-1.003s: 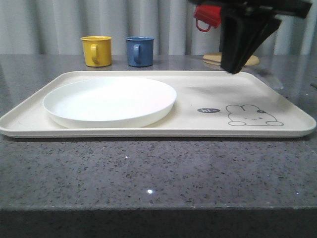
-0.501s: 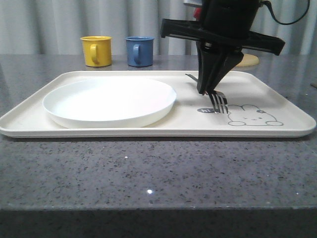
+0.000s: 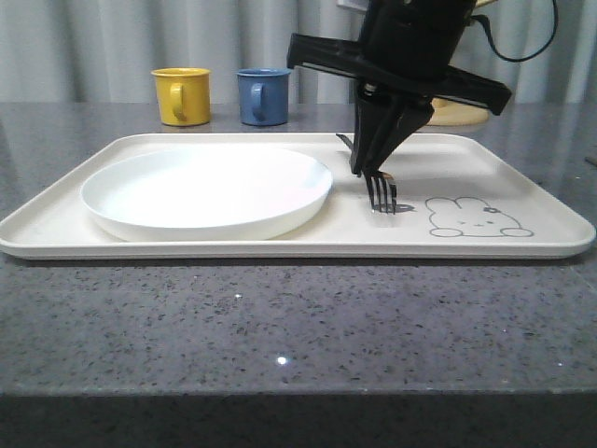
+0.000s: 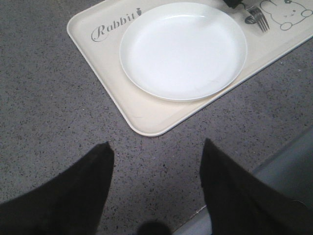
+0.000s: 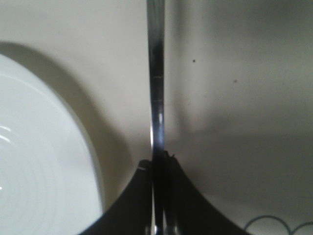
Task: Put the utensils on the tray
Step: 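Lower the fork onto the tray beside the plate and release, then move the right gripper back to the steel chopsticks and grasp them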
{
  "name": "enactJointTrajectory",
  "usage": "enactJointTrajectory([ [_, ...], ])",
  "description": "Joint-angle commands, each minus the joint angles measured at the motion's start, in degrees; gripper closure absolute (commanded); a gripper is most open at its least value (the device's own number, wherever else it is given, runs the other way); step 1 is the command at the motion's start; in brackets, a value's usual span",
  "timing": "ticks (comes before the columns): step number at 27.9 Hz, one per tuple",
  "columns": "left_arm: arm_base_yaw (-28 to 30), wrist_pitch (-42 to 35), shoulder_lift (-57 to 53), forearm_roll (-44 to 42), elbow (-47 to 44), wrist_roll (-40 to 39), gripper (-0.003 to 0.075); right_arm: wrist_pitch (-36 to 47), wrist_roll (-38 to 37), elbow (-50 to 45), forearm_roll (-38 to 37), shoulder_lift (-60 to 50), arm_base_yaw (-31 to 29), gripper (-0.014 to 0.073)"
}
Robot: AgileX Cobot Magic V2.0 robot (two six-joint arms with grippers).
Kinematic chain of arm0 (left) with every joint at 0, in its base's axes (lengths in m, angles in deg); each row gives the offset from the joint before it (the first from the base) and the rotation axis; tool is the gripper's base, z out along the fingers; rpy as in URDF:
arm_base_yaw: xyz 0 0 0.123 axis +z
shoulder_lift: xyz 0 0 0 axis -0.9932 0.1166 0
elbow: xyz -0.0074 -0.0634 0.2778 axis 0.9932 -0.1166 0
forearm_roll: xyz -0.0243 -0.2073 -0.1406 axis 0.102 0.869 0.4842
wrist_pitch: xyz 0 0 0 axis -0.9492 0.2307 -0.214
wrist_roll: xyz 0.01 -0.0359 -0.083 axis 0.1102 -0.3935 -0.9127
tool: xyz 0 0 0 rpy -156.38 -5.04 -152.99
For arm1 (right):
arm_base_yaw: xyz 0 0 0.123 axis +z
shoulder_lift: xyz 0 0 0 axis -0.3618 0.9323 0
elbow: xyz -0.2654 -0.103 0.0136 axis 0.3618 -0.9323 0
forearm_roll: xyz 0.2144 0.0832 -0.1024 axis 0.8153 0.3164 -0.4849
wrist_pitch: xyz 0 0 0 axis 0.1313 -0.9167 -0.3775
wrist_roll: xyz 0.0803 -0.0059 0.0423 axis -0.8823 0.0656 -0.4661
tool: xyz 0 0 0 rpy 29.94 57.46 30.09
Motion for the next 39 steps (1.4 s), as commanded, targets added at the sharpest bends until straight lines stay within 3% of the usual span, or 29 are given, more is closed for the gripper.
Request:
enactJointTrajectory([
  [1,-0.5,-3.7,0.1,-0.1,1.6,-0.6,0.0332,1.7,-0.1,1.9,0.5,-1.6,-0.1,0.0577],
  [3,-0.5,-3.5,0.1,-0.1,1.6,-0.6,0.0332,1.4,-0.1,1.9,0.5,-1.5,-0.1,0.0559],
  [12,-0.5,-3.5,0.1,-0.1,1.6,-0.6,0.0332,0.9,-0.1,1.9,0.4,-2.1,-0.1,0.0281],
  [16,-0.5,-3.5,0.1,-0.1,1.6,-0.6,0.0332,0.1,2.6,1.9,-2.8,-5.5,-0.1,0.0286],
  [21,-0.5,-3.5,0.1,-0.1,1.6,-0.6,0.0332,-6.8,6.6,1.2,-11.0,-12.2,-0.2,0.0286],
  [26,-0.5,-3.3,0.1,-0.1,1.6,-0.6,0.0332,-10.6,6.9,-4.6,-19.0,-21.8,-0.9,0.0286],
  [39,-0.5,-3.6,0.1,-0.1,1.6,-0.6,0.0332,-11.1,13.3,-22.2,-16.7,-40.9,-16.1,0.0286],
])
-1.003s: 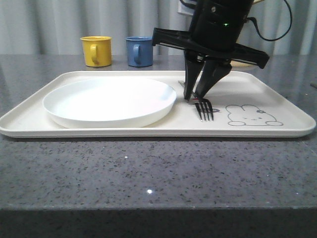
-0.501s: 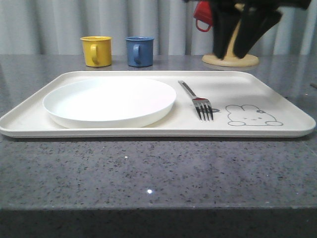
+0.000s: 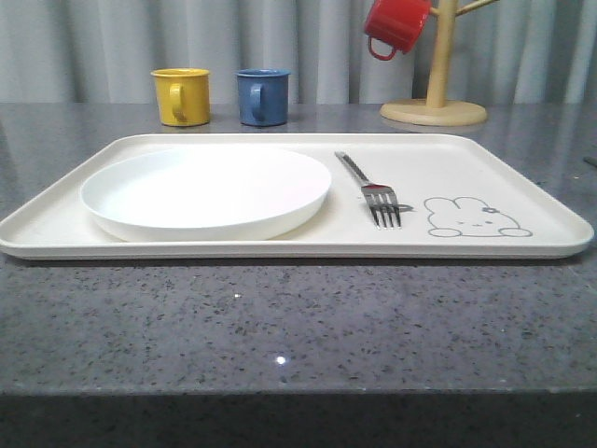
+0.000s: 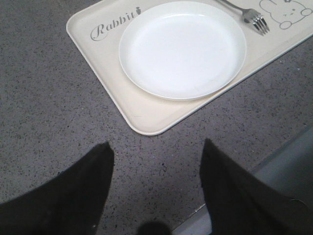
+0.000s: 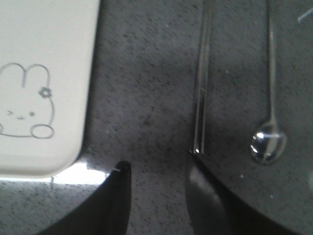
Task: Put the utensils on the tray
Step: 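Move the right gripper back to the steel chopsticks and grasp them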
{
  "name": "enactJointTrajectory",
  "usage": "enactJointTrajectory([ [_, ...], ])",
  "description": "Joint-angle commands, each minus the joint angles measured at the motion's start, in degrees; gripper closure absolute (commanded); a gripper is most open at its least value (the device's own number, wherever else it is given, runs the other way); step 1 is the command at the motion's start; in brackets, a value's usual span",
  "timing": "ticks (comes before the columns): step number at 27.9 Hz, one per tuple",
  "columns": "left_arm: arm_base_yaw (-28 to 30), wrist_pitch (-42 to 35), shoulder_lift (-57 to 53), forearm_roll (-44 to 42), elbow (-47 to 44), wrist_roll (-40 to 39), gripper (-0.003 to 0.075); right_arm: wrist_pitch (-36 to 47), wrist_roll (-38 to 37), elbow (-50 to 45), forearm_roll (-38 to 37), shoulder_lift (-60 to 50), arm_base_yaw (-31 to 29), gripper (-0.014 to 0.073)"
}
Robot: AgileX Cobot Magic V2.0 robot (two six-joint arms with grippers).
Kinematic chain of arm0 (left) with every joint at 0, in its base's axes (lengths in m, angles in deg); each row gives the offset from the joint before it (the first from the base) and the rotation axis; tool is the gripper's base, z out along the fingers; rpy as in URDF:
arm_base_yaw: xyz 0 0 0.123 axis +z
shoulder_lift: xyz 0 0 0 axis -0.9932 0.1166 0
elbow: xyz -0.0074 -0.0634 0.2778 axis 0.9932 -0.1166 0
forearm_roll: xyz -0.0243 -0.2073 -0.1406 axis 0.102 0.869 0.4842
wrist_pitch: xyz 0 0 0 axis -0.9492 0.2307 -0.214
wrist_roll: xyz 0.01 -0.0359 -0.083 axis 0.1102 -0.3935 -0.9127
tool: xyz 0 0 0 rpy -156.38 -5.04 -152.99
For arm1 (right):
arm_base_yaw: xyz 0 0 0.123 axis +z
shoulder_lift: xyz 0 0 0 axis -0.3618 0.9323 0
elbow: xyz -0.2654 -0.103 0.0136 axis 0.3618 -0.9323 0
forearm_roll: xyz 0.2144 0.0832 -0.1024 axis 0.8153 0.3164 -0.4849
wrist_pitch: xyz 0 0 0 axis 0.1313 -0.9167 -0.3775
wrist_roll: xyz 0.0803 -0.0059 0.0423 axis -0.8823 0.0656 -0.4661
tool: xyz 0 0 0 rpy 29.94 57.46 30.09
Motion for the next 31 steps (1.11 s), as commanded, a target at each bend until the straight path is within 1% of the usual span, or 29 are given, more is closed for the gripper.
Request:
enactJointTrajectory([
  [1,-0.4,-3.9,0.1,-0.1,1.6,-0.6,0.0332,1.6,2.8,-1.6,0.8,-3.7,-3.4,0.0286],
  [5,-0.4,-3.9,0.1,-0.1,1.6,-0.6,0.0332,2.4,5.0,-3.0,2.0,-3.3,-8.1,0.0286],
  [10,-0.4,-3.9,0.1,-0.1,1.6,-0.6,0.0332,3.9,12.7,-3.0,10.3,-0.2,-14.0,0.0286],
  [13,-0.4,-3.9,0.1,-0.1,1.6,-0.6,0.0332,4.4,14.5,-3.0,11.3,2.6,-16.5,0.0286],
  [17,-0.4,-3.9,0.1,-0.1,1.6,-0.6,0.0332,5.3,15.0,-3.0,11.1,6.5,-17.2,0.0286],
  [31,-0.4,-4.0,0.1,0.1,1.6,-0.6,0.0332,13.9,15.0,-2.9,11.2,15.4,-17.2,0.0286],
])
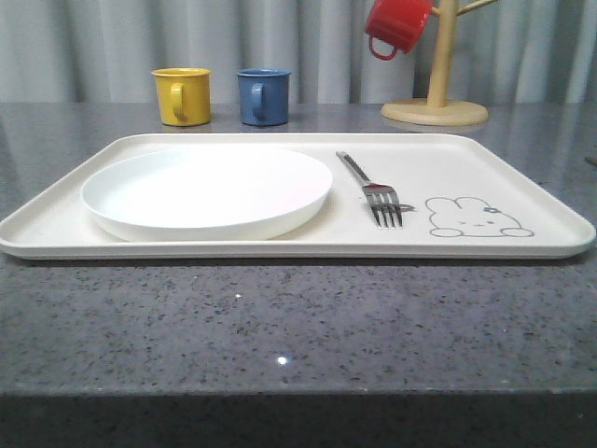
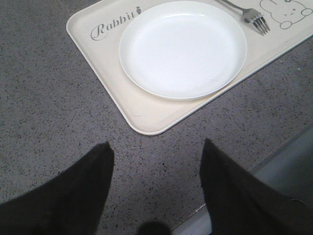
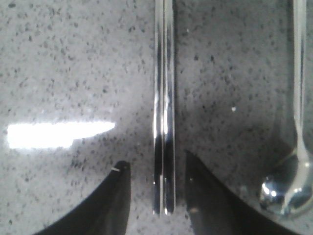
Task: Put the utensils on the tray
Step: 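Move the right gripper back to the steel chopsticks and grasp them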
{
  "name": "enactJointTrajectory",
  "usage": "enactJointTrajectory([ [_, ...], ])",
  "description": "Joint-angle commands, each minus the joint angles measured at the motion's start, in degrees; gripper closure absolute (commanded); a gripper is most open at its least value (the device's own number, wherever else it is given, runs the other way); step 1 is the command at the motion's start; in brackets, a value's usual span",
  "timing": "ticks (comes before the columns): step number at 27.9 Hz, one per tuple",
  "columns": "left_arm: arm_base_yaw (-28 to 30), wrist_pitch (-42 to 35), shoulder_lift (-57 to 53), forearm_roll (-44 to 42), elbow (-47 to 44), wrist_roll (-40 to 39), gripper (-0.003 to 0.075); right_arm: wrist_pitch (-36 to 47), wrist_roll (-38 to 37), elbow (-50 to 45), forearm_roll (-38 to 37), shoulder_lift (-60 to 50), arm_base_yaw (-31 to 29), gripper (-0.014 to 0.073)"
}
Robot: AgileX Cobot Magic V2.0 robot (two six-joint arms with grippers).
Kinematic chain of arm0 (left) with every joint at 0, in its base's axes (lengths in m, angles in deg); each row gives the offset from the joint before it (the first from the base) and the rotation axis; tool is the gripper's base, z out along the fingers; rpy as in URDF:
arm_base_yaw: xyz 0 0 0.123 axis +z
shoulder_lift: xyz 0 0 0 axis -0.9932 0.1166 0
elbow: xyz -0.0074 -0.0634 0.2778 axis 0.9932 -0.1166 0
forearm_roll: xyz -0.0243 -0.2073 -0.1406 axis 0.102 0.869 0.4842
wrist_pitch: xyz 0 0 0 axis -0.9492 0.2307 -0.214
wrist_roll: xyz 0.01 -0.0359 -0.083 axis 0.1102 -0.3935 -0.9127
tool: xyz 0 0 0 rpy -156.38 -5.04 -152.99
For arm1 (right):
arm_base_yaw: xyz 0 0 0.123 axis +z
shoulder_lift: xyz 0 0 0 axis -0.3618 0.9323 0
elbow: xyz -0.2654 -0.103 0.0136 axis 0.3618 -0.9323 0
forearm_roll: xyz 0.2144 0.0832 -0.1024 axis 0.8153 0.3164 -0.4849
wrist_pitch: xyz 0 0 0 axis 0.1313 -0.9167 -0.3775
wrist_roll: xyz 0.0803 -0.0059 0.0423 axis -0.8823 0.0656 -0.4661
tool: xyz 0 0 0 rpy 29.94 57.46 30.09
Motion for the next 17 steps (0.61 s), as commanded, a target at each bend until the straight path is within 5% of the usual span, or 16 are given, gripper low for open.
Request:
enactJointTrajectory([
  [1,-0.4,-4.0,0.1,0.1,1.6,-0.5,0.0332,3.2,0.6,1.4,0.0,-0.5,-0.3,0.0286],
  [8,-0.4,-4.0,0.1,0.1,1.6,-0.5,0.0332,4.3,0.6,1.5,0.0,1.6,-0.3,0.0292],
  [17,-0.4,-4.0,0.1,0.1,1.6,-0.5,0.0332,3.9,0.6,1.5,0.0,1.6,-0.3,0.0533],
])
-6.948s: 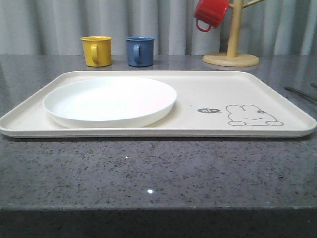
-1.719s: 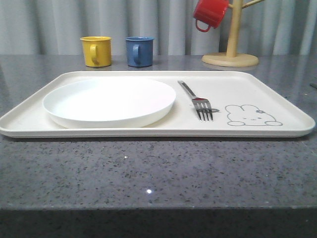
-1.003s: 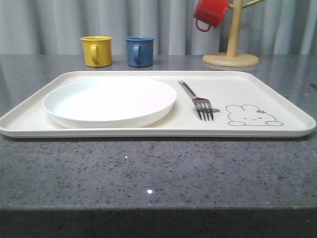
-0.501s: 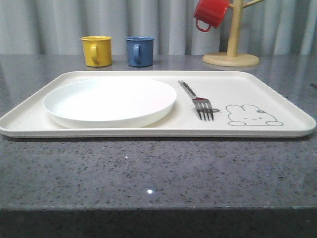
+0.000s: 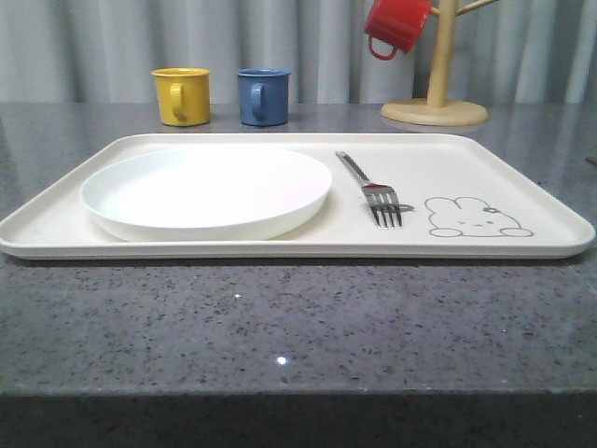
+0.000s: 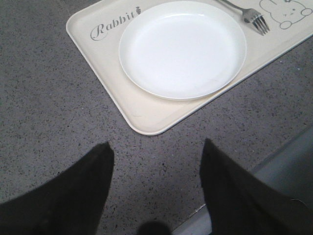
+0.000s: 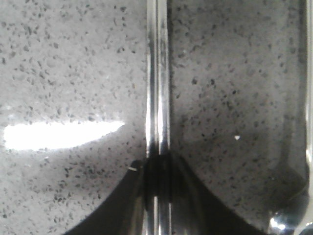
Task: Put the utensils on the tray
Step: 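Move the right gripper back to the steel chopsticks and grasp them, then place the chopsticks on the tray beside the fork and release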
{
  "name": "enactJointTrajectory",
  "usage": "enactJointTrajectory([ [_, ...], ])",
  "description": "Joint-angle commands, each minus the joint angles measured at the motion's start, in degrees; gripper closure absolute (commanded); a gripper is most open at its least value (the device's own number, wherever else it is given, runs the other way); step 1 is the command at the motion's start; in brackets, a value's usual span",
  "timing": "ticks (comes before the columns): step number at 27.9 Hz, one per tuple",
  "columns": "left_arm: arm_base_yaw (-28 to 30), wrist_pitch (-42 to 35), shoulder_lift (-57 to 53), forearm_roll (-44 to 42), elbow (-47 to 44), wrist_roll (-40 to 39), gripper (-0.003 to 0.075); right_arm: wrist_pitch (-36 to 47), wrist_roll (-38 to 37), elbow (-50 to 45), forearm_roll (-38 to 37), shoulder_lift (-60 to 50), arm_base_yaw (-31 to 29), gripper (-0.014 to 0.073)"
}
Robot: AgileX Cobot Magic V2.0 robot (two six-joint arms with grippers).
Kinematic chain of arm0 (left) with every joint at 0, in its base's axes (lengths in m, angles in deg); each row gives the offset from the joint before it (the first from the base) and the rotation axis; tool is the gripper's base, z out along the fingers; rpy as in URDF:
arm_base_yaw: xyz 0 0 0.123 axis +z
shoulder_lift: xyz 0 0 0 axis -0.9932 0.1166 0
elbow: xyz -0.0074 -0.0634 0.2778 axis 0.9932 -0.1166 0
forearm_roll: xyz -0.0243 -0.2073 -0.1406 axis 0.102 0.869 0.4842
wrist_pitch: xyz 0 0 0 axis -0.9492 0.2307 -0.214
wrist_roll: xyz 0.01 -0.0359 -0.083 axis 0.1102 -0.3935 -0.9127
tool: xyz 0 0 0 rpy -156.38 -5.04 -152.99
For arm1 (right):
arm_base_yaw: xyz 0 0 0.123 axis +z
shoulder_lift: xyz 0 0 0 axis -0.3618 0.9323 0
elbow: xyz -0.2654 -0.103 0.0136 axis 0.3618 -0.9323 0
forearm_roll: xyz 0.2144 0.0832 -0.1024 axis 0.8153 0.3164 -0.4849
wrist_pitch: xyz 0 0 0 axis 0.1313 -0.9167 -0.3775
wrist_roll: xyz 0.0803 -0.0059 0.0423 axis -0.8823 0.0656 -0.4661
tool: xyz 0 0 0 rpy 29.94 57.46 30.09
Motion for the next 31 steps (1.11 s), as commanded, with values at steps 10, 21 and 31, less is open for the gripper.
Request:
enactJointTrajectory([
  [10,-0.4,-4.0,0.1,0.1,1.6,-0.5,0.0332,-9.1,0.6,9.6,4.1,-6.1,5.8,0.0558],
  [21,-0.4,-4.0,0.1,0.1,1.6,-0.5,0.0332,-4.4,-7.9,15.4,9.4,0.9,22.2,0.0556],
  [31,-0.4,-4.0,0.1,0.1,1.6,-0.5,0.0332,2.6,-9.6,15.4,12.5,8.6,22.7,0.0428],
])
